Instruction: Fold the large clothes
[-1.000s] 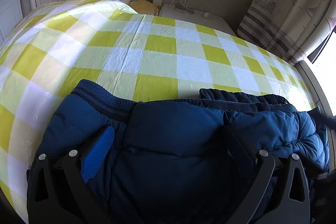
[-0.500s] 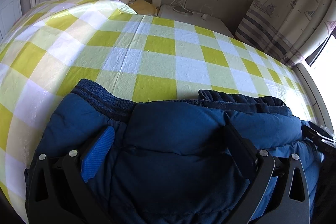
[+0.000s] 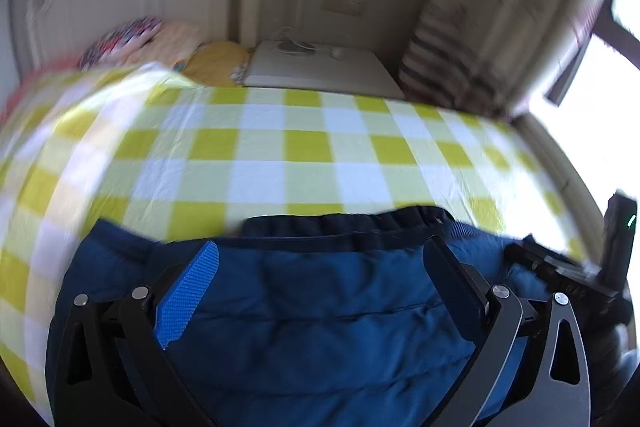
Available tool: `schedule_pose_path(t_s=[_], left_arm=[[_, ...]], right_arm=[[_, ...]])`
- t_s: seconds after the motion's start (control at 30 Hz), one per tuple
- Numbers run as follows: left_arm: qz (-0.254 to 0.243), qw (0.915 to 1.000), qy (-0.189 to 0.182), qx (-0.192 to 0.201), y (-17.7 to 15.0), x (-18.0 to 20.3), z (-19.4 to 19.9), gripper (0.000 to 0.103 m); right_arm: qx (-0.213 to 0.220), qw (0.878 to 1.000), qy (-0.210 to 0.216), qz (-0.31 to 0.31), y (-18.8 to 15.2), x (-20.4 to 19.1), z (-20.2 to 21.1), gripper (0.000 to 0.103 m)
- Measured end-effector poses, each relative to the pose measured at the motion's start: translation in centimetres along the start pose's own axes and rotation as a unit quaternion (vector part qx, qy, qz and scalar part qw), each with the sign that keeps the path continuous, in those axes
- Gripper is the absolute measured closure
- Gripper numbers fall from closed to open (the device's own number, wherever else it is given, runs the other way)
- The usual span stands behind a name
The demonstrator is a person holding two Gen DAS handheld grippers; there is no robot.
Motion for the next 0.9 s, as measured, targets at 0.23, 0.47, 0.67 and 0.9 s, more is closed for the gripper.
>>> schedule_pose_path(t_s=[0.23,0.47,0.67,0.9], left_arm=[[-0.078,0.9935,0.059,-0.057,-2.5,2.0,-5.4,0.004],[-0.019,0.9967,0.065,-0.046,0.2,-5.8,-3.1,0.005],[0.111,0.9911,-0.005,-0.073,0.2,-15.4,-3.6,0.006],[0.106,0.9929,0.013,-0.052,0.0,-14.9,-3.4,0.005]], right_arm=[[0.004,1.000,0.000,-0.004,0.0,-0.1,0.2,0.021],[0.006,1.000,0.003,-0.006,-0.2,0.0,0.3,0.021],[0.003,1.000,0.001,-0.003,-0.2,-0.1,0.2,0.021],[-0.004,1.000,-0.003,0.001,-0.2,-0.2,0.1,0.021]])
Point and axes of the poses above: each gripper's, at about its wrist camera, not at the fingertips, and z roughly against the way its jaws point, x to its right, y to its top, the point moved 5 cm from there along -z, roughly the way its jaws point, and after that the axes turned 8 degrees about z, right-handed, at the moved point
